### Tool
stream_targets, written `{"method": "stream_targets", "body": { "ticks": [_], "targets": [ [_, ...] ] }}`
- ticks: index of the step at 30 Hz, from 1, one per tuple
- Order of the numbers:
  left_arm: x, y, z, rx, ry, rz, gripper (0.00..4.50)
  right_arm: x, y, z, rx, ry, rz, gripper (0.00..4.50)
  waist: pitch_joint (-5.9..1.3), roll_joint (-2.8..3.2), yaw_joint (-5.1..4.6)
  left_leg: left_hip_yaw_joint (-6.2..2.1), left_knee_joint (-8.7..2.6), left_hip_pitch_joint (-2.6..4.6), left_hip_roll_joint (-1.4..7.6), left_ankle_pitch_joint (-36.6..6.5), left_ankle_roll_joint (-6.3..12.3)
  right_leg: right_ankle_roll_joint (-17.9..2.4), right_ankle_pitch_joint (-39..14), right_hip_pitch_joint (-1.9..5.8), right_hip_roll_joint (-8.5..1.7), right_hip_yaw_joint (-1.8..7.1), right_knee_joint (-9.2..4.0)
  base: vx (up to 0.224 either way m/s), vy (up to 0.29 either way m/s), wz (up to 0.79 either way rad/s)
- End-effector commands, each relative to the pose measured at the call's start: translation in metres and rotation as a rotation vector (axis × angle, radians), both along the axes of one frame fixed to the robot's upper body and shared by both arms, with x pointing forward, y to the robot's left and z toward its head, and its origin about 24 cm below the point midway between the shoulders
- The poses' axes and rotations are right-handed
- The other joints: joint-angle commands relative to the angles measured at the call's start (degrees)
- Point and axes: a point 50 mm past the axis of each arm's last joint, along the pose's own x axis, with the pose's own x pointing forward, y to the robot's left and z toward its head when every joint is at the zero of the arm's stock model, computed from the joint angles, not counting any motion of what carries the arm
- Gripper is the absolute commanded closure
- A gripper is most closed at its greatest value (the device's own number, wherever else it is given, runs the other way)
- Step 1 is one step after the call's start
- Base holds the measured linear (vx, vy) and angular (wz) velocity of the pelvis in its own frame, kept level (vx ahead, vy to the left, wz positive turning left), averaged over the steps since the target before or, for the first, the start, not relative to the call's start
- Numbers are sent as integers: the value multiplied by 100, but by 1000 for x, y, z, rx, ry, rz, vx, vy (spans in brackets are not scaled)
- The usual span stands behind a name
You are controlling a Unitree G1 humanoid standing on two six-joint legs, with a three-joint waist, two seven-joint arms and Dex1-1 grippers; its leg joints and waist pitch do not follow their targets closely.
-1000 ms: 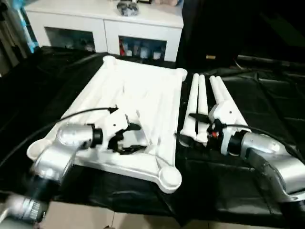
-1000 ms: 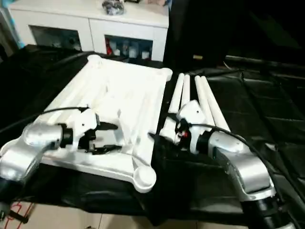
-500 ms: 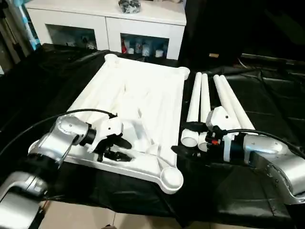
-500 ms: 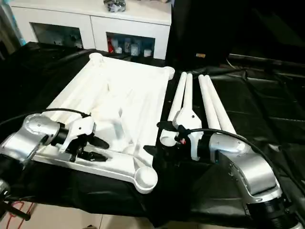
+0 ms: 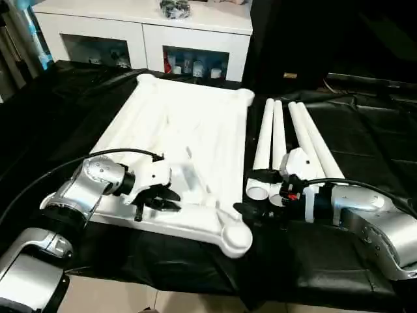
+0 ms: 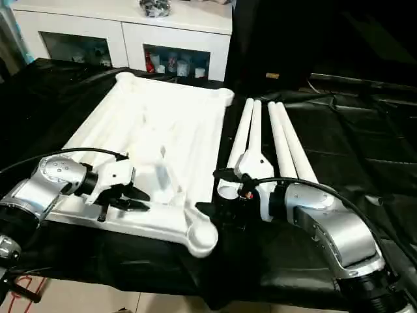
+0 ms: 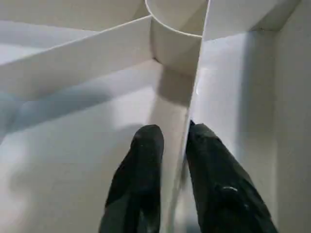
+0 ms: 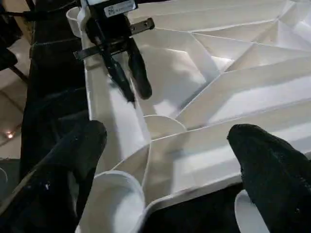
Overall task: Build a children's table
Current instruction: Move table base
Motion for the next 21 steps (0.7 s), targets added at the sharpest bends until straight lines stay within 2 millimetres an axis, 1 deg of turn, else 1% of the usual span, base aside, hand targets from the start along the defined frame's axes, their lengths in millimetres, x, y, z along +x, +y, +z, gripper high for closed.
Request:
{"method": "stream_targets", "body": {
  "ticks": [1,2,3,4,5,6,7,8,9,10,12,13,15,16,18,19,21],
  "targets": [
    [3,2,11,-8,-74,15,394,2,0,3,-18,-10,1,0,-333,60,38,-8,-427,0,237,-562,15,-1305,-202,314,-438,235,-422,0,0,0],
    [3,2,18,-14,-117,13,394,2,0,2,-16,-10,1,0,-338,61,38,-10,-426,1,244,-551,15,-1312,-145,316,-440,235,-411,0,0,0],
    [2,2,21,-18,-134,15,394,2,1,1,-16,-10,1,0,-345,44,33,-18,-429,-15,253,-507,13,-1324,-54,332,-447,233,-391,0,0,0],
    [2,2,23,-20,-147,16,407,2,1,1,-16,-10,1,0,-339,52,31,-17,-431,-21,249,-476,21,-1328,-11,324,-438,229,-390,0,0,0],
    [2,2,28,-26,-183,24,415,1,1,1,-15,-9,1,0,-351,48,30,-1,-412,-11,238,-421,57,-1353,119,320,-429,230,-383,0,0,0],
    [2,2,29,-27,-190,25,428,1,1,1,-15,-9,1,0,-350,48,31,4,-406,-20,223,-353,79,-1363,222,323,-417,230,-378,0,0,0],
    [1,2,31,-29,-198,27,428,1,1,1,-14,-9,1,0,-340,50,30,6,-409,-23,221,-363,82,-1359,215,317,-413,229,-380,0,0,0],
    [0,3,36,-39,-228,34,438,2,2,0,-13,-9,0,0,-336,46,30,3,-413,-20,227,-431,70,-1354,128,315,-417,223,-380,0,0,0],
    [-1,3,40,-42,-253,36,438,2,1,0,-13,-8,-1,0,-334,47,28,4,-414,-19,225,-461,62,-1347,68,313,-415,223,-385,0,0,0],
    [-1,4,41,-42,-260,36,446,2,1,0,-13,-8,-1,0,-328,53,28,-1,-421,-17,230,-504,47,-1327,-38,310,-417,222,-392,0,0,0],
    [-2,4,48,-53,-291,38,446,3,1,-2,-14,-9,-1,0,-321,40,25,5,-426,-13,225,-534,31,-1273,-188,294,-407,222,-403,0,0,0],
    [-3,4,49,-54,-291,38,446,3,1,-2,-14,-9,-1,0,-323,44,26,5,-427,-13,227,-523,23,-1270,-178,294,-409,222,-396,0,0,0],
    [-6,4,50,-53,-282,31,446,3,2,-2,-14,-10,1,0,-321,30,28,14,-421,-19,219,-459,41,-1273,-107,289,-404,225,-395,0,0,0],
    [-8,4,49,-51,-271,25,446,3,2,-2,-13,-10,2,0,-323,18,29,18,-417,-19,217,-456,47,-1266,-116,289,-404,227,-395,0,0,0],
    [-9,1,44,-56,-252,20,446,3,3,-2,-8,-9,6,0,-318,23,30,18,-423,-20,214,-483,47,-1237,-201,283,-401,225,-401,0,0,0],
    [-9,1,43,-55,-249,19,446,3,3,-2,-8,-8,6,0,-323,11,31,18,-421,-22,214,-459,56,-1220,-201,289,-403,227,-399,0,0,0],
    [-8,-5,38,-67,-245,14,446,3,3,-2,-8,-7,8,0,-327,5,29,20,-419,-18,215,-416,71,-1223,-139,281,-398,225,-397,0,0,0]
  ]
}}
